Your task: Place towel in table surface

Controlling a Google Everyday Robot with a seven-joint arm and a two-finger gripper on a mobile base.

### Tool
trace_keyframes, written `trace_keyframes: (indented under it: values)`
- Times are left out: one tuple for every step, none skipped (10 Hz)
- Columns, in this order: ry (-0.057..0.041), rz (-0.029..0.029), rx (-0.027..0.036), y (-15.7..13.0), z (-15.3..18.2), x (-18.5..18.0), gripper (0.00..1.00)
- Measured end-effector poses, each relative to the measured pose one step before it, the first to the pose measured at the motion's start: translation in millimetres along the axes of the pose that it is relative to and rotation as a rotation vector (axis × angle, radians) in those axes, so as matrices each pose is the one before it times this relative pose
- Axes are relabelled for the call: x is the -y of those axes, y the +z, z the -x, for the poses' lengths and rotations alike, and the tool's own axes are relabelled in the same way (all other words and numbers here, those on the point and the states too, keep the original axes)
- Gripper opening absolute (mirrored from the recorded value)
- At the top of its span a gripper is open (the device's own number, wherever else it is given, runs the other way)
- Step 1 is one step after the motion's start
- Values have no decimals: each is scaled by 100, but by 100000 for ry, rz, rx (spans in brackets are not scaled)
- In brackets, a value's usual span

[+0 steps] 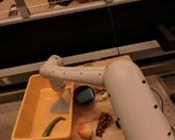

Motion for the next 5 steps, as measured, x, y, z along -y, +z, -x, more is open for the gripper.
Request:
trace_keyframes:
  values:
    - [930,731,-192,437,-133,-171,80]
    - [1280,173,579,348,-198,-163,80]
    - [1418,108,1536,417,-179,-195,80]
    - [1130,189,1325,330,-170,-204,80]
    - [862,-64,1632,252,-13,-172,75]
